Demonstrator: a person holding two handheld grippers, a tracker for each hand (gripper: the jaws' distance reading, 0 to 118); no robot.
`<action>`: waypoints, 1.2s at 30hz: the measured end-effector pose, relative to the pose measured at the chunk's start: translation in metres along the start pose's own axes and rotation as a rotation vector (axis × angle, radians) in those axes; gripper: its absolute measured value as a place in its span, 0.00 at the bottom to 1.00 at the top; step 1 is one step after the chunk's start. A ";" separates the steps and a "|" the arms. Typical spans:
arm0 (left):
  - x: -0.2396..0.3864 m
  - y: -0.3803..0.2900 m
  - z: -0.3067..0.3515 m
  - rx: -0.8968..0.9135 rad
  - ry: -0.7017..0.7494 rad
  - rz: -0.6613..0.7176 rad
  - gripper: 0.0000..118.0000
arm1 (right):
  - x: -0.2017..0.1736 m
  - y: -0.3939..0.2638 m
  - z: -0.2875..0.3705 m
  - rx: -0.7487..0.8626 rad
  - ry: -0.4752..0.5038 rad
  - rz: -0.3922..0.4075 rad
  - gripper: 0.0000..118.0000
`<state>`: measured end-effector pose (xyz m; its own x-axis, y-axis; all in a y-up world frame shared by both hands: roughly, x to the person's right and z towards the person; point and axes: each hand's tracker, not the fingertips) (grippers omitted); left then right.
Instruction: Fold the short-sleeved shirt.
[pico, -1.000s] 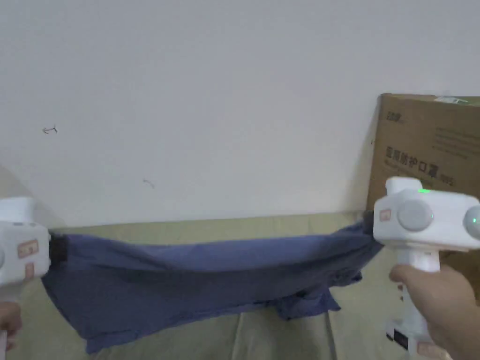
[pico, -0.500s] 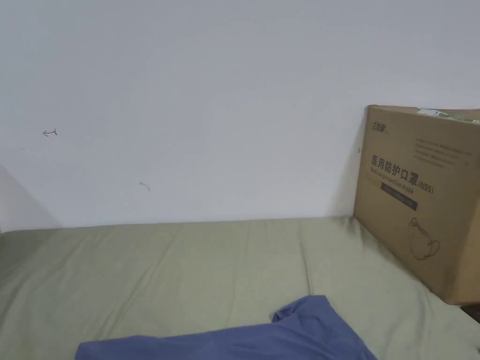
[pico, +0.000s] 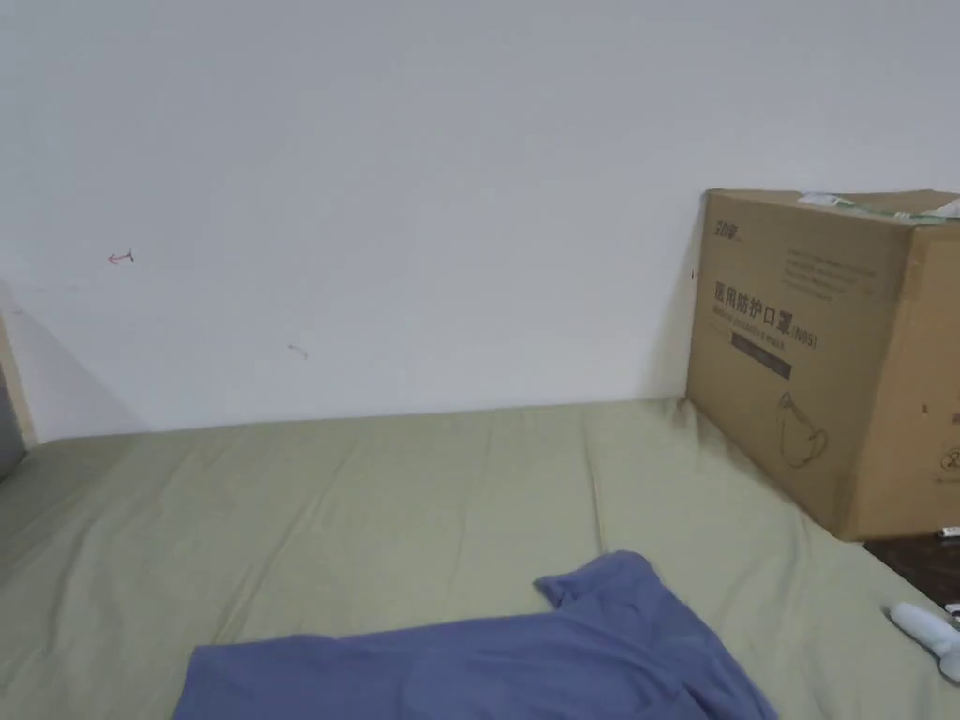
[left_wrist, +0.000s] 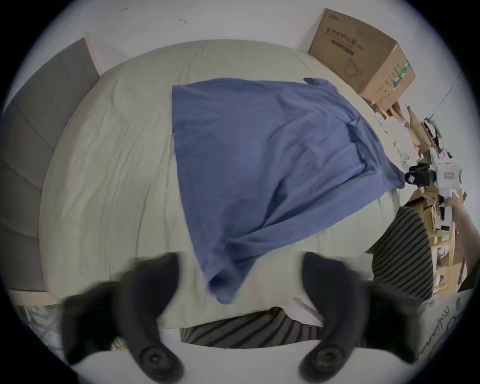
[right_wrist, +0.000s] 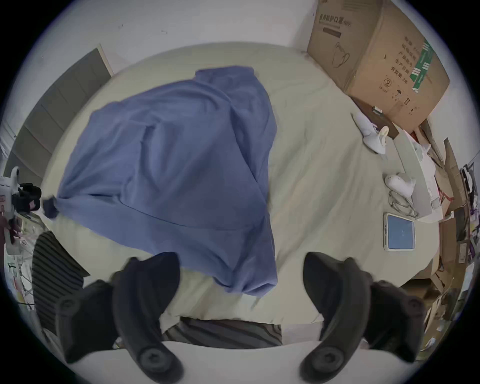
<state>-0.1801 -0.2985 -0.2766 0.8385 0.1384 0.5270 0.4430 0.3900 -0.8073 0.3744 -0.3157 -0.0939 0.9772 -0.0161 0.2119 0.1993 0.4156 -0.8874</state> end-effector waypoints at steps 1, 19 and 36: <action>0.005 0.000 0.007 0.026 -0.019 -0.016 0.92 | -0.003 0.001 0.007 0.014 0.005 0.000 0.87; 0.108 0.082 0.088 0.896 -0.032 -0.043 0.01 | -0.103 0.086 0.110 0.941 0.182 -0.077 0.00; -0.086 0.300 -0.101 0.085 0.140 0.134 0.78 | -0.059 0.158 0.012 0.659 0.254 -0.169 0.00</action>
<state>-0.0877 -0.2851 -0.5906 0.9267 0.0682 0.3695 0.3013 0.4529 -0.8391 0.3474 -0.2384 -0.2417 0.9398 -0.3062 0.1517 0.3417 0.8493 -0.4025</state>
